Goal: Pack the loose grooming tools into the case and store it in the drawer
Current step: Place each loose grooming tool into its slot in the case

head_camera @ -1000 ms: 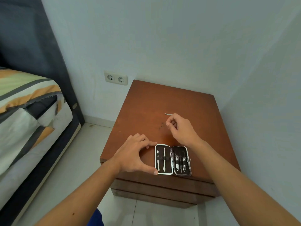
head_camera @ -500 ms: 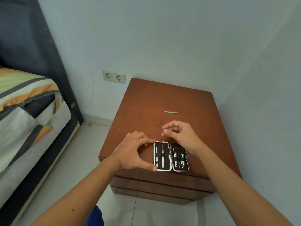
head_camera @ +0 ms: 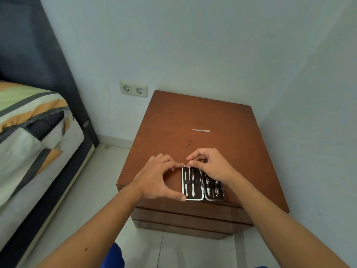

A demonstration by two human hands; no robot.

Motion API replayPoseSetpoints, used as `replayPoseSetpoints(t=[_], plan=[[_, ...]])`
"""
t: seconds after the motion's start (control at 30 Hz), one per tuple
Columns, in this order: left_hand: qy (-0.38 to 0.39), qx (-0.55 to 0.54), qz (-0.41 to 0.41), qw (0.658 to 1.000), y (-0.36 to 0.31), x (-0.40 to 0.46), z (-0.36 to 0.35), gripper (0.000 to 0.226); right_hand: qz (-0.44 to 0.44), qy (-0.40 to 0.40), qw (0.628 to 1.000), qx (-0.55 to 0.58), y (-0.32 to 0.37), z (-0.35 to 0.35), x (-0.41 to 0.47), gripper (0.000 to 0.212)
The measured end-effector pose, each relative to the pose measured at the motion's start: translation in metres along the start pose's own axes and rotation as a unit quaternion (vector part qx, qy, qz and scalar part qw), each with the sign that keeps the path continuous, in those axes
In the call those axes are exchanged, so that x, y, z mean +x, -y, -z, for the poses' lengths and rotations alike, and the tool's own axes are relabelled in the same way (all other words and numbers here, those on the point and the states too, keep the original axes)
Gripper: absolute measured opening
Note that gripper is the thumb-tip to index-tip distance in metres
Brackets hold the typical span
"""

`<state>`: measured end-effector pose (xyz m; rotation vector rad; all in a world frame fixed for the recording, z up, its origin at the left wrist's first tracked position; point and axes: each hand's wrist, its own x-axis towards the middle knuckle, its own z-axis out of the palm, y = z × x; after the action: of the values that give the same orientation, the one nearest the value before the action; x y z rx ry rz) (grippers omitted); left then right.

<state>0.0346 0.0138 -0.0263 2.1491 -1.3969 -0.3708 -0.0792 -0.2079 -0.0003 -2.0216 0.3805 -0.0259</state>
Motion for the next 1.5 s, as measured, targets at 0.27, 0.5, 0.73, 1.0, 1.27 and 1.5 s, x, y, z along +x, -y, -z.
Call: replayPoseSetpoints(t=[0.27, 0.5, 0.73, 1.0, 1.27, 1.5], plan=[[-0.001, 0.005, -0.002, 1.0, 0.0, 0.0, 0.0, 0.099, 0.023, -0.043, 0.994, -0.096, -0.005, 0.001, -0.008, 0.013], [0.0, 0.007, 0.0, 1.0, -0.001, 0.0, -0.001, 0.1, 0.067, -0.008, 0.971, -0.229, -0.003, -0.001, -0.023, 0.058], [-0.002, 0.008, -0.001, 1.0, -0.001, 0.0, -0.001, 0.1, 0.082, 0.011, 0.961, -0.263, -0.005, -0.001, -0.029, 0.08], [-0.005, 0.012, -0.004, 1.0, -0.001, 0.0, -0.001, 0.102, 0.094, -0.007, 0.961, -0.26, -0.008, -0.005, -0.034, 0.077], [0.001, 0.015, -0.003, 1.0, 0.0, 0.001, -0.002, 0.103, 0.109, -0.017, 0.956, -0.272, -0.011, -0.008, -0.042, 0.071], [0.001, 0.008, 0.0, 1.0, -0.001, 0.001, -0.001, 0.104, 0.091, -0.016, 0.965, -0.247, -0.011, -0.009, -0.045, 0.065]])
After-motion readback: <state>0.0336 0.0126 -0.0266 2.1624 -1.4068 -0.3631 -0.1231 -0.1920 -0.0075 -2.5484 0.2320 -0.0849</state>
